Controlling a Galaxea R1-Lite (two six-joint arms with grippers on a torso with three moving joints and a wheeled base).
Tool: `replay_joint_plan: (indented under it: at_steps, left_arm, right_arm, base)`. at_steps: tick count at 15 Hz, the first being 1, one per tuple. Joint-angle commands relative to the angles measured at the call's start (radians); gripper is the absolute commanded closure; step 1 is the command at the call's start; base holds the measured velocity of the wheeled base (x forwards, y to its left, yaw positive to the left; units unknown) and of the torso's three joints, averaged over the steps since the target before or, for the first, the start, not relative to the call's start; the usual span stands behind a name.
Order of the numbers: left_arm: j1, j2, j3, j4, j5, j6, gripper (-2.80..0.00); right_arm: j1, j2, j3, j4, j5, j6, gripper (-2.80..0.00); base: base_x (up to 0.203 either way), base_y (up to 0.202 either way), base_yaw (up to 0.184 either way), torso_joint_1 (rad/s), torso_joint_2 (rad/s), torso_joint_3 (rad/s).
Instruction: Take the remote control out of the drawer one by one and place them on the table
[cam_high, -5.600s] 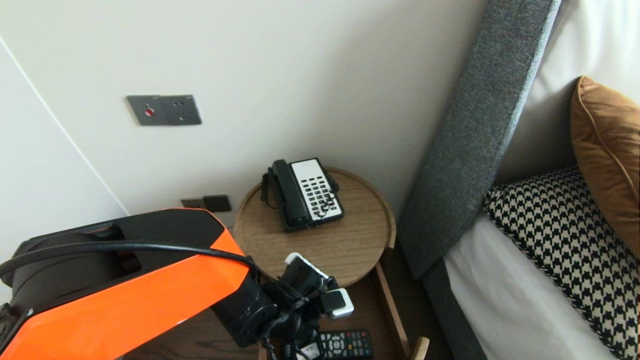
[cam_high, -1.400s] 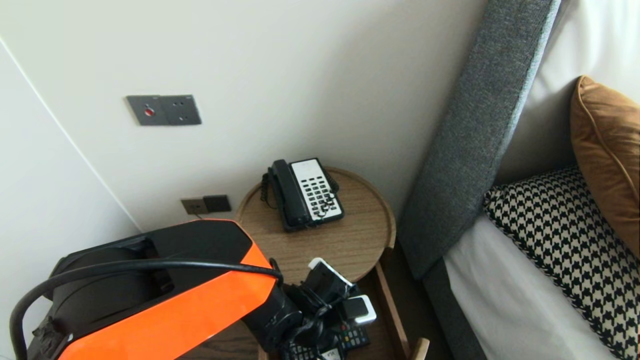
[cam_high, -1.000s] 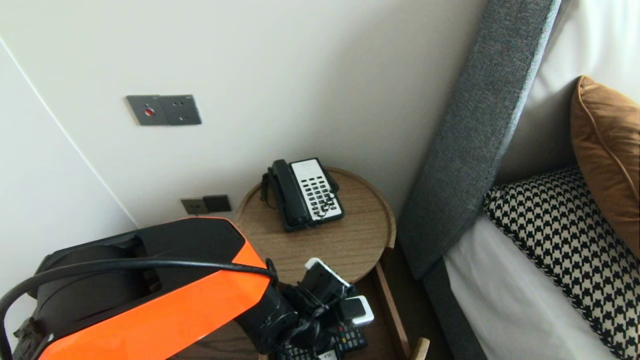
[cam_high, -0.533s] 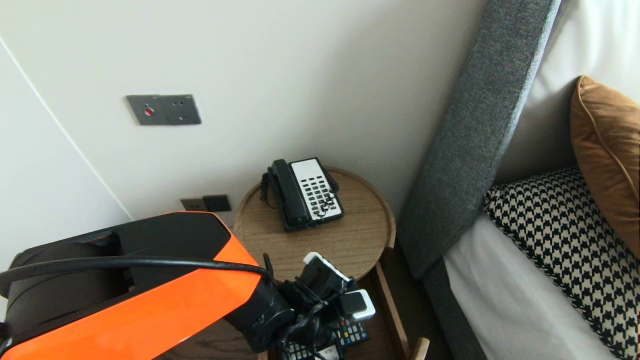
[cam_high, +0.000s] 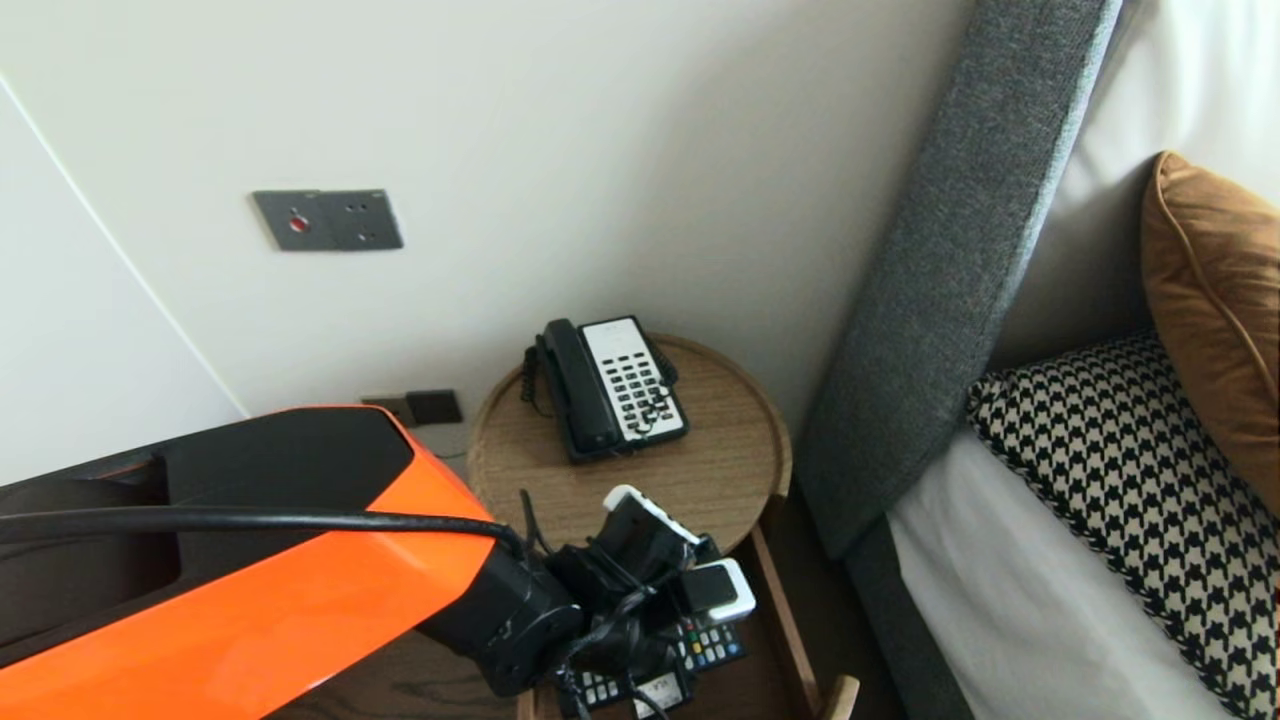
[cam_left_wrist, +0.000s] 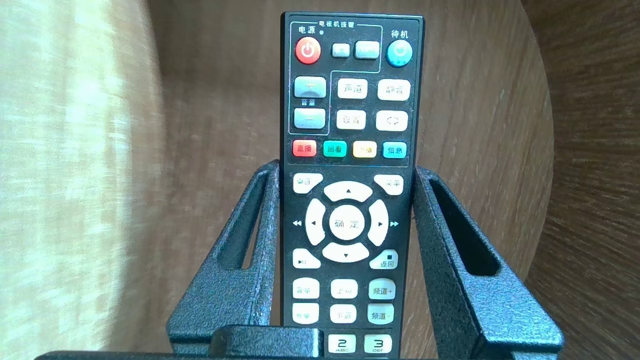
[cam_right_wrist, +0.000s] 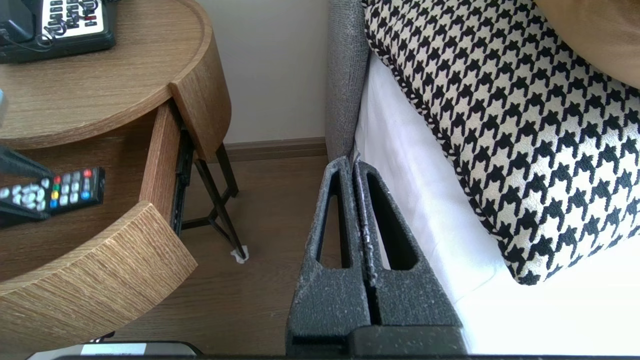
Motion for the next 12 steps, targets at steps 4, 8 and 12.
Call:
replay_joint_plan:
  at_steps: [4, 8, 12]
  left_arm:
    - [-0.017, -0.078, 0.004, 0.011, 0.006, 0.002, 0.0]
    - [-0.026, -0.12, -0.001, 0.041, 0.007, 0.002, 0.0]
    - [-0.032, -0.168, 0.003, 0.088, 0.009, 0.004, 0.0]
  right_arm:
    - [0.0, 0.0, 0.0, 0.0, 0.0, 0.0, 0.0]
    - [0.001, 0.0, 0.0, 0.0, 0.0, 0.0, 0.0]
    - [0.0, 0.0, 0.0, 0.0, 0.0, 0.0, 0.0]
  base:
    - [0.0, 0.0, 0.0, 0.0, 0.0, 0.0]
    - [0.0, 0.0, 0.0, 0.0, 0.0, 0.0]
    - [0.0, 0.0, 0.0, 0.0, 0.0, 0.0]
